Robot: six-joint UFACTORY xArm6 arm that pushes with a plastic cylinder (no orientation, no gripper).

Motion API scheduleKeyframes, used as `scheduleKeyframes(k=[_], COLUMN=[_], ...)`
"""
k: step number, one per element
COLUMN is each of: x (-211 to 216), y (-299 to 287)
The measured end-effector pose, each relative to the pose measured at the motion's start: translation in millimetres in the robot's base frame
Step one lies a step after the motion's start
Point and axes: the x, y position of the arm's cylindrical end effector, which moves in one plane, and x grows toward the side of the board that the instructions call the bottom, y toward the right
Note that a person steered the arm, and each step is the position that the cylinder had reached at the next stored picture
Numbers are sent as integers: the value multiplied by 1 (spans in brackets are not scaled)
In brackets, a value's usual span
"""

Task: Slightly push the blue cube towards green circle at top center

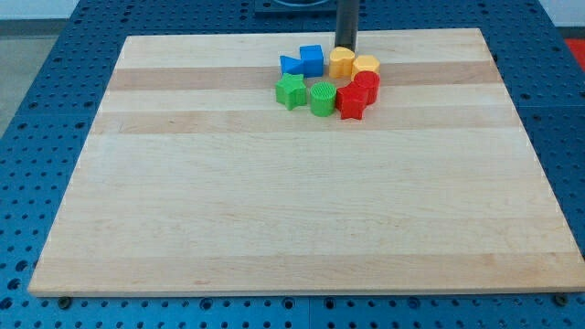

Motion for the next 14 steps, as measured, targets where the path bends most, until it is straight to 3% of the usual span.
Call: scheduleKeyframes(k=[1,3,5,7,11,14], x=[-39,-41,-37,1,-14,3], y=[-27,-98,-96,-89,-54,-53])
